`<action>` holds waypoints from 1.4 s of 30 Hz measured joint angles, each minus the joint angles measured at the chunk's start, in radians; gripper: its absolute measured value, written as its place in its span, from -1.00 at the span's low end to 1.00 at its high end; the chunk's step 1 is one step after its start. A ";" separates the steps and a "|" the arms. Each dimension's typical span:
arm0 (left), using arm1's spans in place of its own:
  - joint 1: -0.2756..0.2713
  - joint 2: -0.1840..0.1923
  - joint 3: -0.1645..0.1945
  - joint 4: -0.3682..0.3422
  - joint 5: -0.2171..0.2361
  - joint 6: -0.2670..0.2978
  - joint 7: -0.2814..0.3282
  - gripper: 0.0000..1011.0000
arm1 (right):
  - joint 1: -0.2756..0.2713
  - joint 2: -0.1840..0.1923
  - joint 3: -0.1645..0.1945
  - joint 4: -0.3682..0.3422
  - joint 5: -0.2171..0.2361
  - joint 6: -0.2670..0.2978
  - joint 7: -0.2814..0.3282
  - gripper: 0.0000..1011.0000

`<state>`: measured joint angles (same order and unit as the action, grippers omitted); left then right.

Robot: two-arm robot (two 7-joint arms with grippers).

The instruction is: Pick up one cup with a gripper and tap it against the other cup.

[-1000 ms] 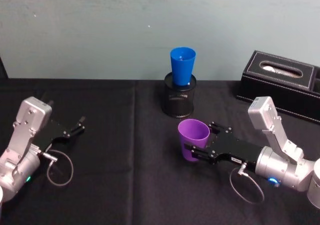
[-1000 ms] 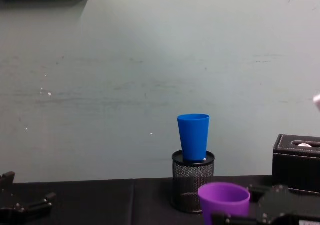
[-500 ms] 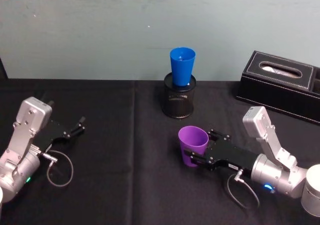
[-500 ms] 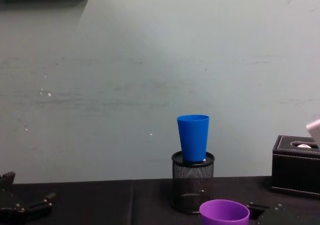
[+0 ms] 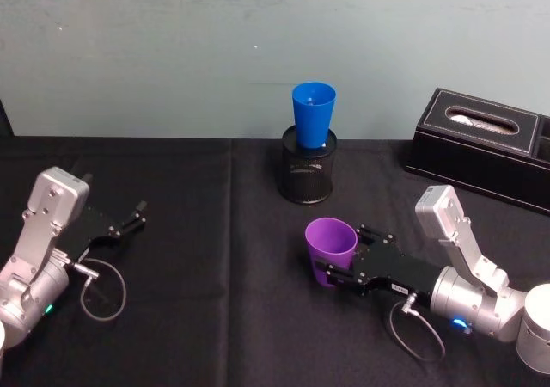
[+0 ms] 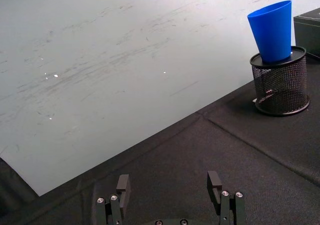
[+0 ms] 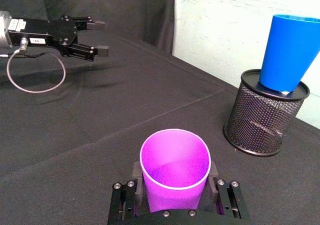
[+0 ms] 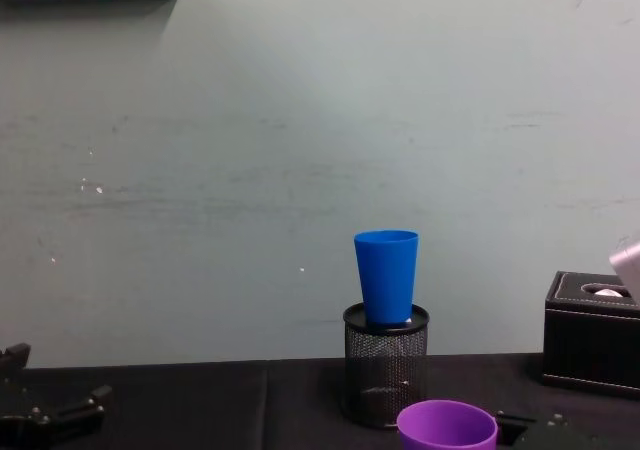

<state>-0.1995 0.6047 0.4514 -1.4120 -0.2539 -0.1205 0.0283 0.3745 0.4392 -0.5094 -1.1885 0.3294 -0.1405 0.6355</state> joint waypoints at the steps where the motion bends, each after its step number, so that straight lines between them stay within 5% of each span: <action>1: 0.000 0.000 0.000 0.000 0.000 0.000 0.000 1.00 | 0.000 0.000 0.000 0.000 0.000 0.000 0.000 0.45; 10: 0.000 0.000 0.000 0.000 0.000 0.000 0.000 1.00 | -0.001 0.001 -0.002 -0.001 -0.001 0.004 0.000 0.50; 19: 0.000 0.000 0.000 0.000 0.000 0.000 0.000 1.00 | -0.001 0.002 -0.002 -0.001 -0.001 0.004 -0.001 0.98; 42: 0.000 0.000 0.000 0.000 0.000 0.000 0.000 1.00 | 0.000 0.002 -0.001 -0.003 0.000 0.002 -0.002 0.98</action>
<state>-0.1995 0.6047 0.4514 -1.4120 -0.2539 -0.1205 0.0283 0.3741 0.4409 -0.5108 -1.1910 0.3290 -0.1381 0.6331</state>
